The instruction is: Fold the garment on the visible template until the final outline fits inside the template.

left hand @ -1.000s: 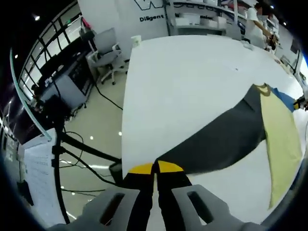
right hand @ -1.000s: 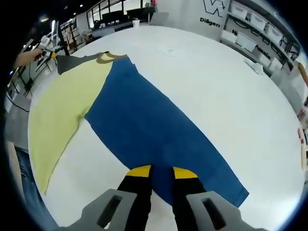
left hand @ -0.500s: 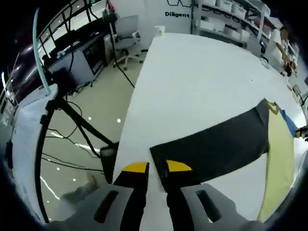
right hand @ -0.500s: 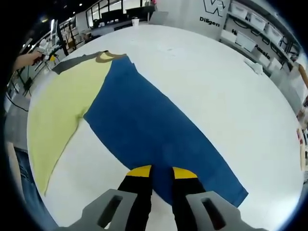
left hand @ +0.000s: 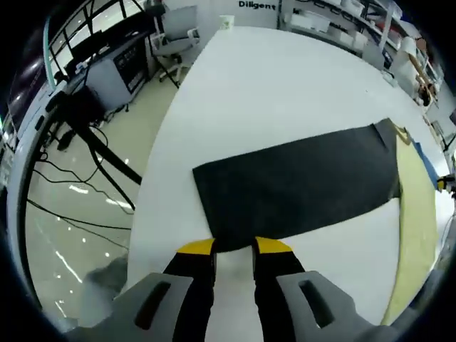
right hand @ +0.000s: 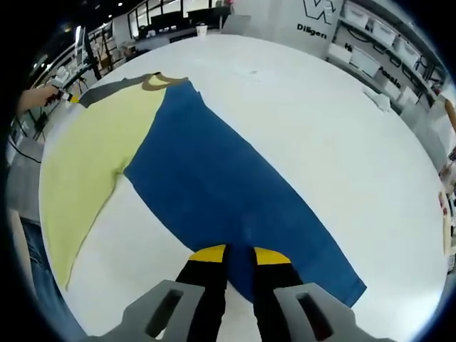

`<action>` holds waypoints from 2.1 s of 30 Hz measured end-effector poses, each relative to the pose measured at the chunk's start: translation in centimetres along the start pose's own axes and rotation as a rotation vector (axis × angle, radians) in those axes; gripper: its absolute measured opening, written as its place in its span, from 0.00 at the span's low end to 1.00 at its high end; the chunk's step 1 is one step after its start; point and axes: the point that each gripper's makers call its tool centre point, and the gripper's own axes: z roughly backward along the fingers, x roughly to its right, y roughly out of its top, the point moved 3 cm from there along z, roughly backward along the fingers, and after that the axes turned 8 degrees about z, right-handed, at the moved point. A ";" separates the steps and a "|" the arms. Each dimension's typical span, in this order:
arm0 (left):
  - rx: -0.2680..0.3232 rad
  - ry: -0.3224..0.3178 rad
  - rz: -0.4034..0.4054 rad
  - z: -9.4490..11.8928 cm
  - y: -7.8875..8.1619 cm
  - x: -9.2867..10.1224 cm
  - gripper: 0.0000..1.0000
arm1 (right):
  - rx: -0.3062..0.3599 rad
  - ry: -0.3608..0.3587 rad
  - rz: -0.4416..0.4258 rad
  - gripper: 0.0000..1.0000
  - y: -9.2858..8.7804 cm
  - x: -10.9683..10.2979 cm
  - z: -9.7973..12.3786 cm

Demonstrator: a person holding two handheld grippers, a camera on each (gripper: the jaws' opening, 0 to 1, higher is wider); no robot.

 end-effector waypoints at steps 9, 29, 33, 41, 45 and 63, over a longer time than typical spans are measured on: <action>-0.009 0.007 0.036 1.1 -2.0 0.4 0.13 | 0.010 -0.007 -0.014 0.06 0.0 0.0 0.0; 0.069 0.048 0.025 3.4 -1.0 1.4 0.15 | 0.043 -0.016 -0.049 0.09 1.7 0.2 0.4; 0.106 0.028 0.018 3.8 -0.7 2.8 0.15 | 0.105 -0.008 -0.088 0.09 4.5 0.4 -0.3; 0.172 -0.025 0.004 4.5 -0.9 6.3 0.12 | 0.194 0.025 -0.099 0.08 10.6 -1.2 -3.5; 0.179 -0.032 -0.017 4.7 -1.3 7.2 0.17 | 0.190 0.022 -0.081 0.11 11.8 -1.8 -4.9; 0.205 -0.130 -0.060 4.7 -0.8 12.2 0.19 | 0.116 -0.185 -0.251 0.03 4.4 2.5 -2.6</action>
